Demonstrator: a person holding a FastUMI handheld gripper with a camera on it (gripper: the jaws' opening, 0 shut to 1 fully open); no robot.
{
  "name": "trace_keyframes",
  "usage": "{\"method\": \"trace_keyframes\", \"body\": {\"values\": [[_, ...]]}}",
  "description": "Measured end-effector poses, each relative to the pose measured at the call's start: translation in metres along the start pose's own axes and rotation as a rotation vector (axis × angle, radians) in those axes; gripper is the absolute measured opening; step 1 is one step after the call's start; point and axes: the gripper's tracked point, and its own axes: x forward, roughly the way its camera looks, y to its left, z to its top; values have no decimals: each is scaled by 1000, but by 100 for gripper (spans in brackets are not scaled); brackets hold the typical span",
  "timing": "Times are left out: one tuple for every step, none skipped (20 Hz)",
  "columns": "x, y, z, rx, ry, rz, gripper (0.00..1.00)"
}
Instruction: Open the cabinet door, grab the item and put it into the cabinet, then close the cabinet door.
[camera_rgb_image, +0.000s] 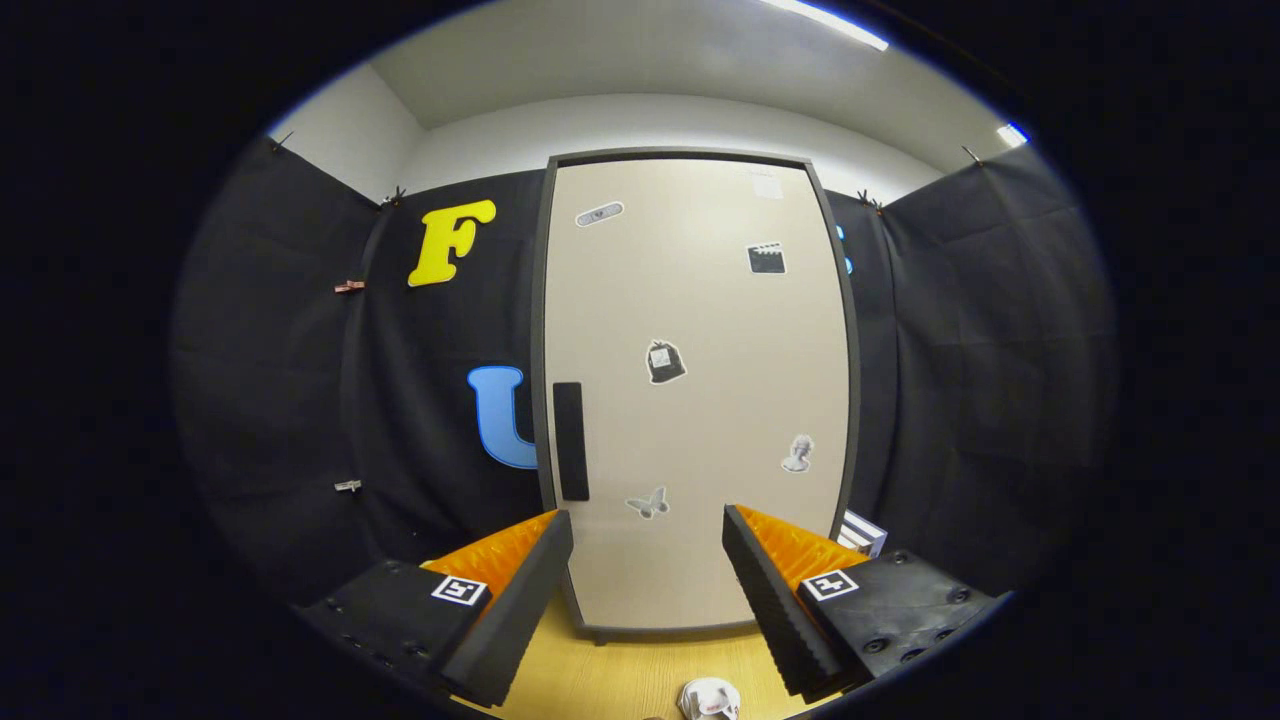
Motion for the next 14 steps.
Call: {"method": "trace_keyframes", "body": {"values": [[8,4,4,6,-10,6,98],[16,9,7,14,-16,11,98],[24,14,9,20,-22,15,98],[32,17,12,22,-30,19,98],[41,22,13,23,-35,24,98],[50,27,15,21,-41,31,98],[58,31,17,18,-43,37,97],[68,36,16,16,-41,42,97],[77,40,15,14,-37,48,97],[85,44,15,12,-34,50,98],[91,48,13,10,-31,52,97],[99,51,10,8,-26,55,98],[107,54,7,3,-16,57,98],[114,58,1,-3,-5,63,97]]}}
